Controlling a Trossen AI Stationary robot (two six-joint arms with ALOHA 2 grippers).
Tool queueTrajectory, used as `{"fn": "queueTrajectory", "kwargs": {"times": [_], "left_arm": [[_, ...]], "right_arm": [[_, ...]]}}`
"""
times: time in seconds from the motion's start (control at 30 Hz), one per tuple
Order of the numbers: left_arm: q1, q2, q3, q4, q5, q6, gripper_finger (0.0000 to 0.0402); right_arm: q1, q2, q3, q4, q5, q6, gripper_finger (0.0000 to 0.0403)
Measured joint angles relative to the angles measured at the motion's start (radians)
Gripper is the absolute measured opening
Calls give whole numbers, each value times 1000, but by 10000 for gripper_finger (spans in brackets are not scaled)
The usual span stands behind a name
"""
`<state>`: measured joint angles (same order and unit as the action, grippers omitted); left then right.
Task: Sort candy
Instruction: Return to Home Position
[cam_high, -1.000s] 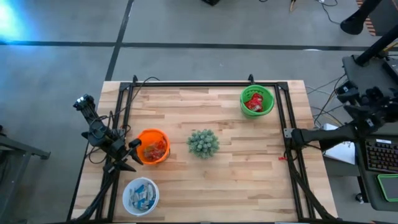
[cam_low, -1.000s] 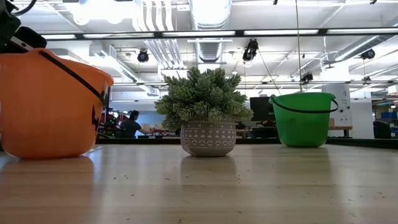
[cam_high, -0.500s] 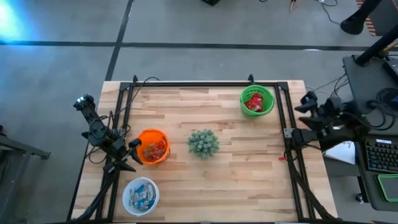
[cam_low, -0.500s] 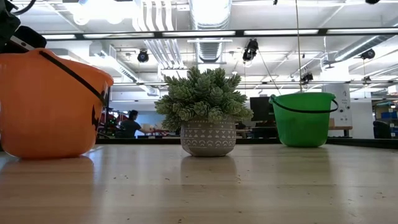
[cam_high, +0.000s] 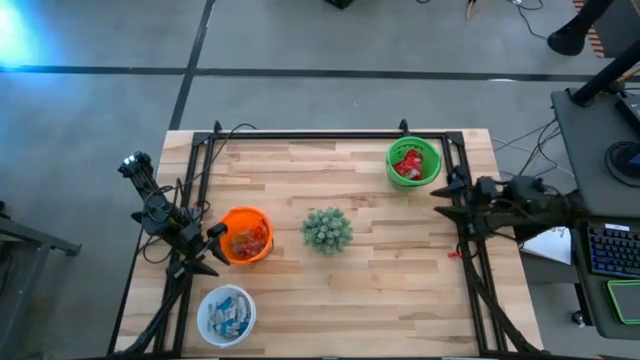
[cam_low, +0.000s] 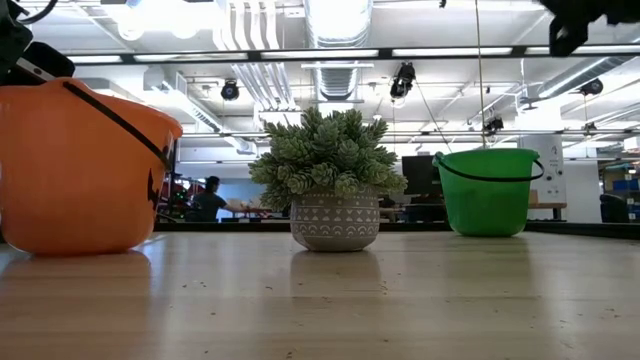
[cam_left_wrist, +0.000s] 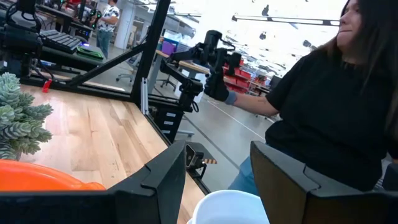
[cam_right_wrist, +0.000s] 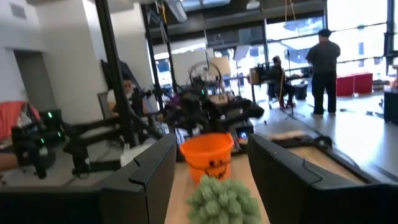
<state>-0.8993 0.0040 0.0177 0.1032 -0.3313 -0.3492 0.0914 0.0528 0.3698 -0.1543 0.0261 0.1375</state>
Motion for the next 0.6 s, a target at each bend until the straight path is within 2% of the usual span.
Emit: {"fn": "queueTrajectory", "kwargs": {"times": [0.33,0.6], "left_arm": [[0,0,0,2,0,0,162],[0,-1,0,18,0,-4,162]], "right_arm": [[0,0,-198,153,0,-6,189],[0,0,-244,178,0,-6,189]]}}
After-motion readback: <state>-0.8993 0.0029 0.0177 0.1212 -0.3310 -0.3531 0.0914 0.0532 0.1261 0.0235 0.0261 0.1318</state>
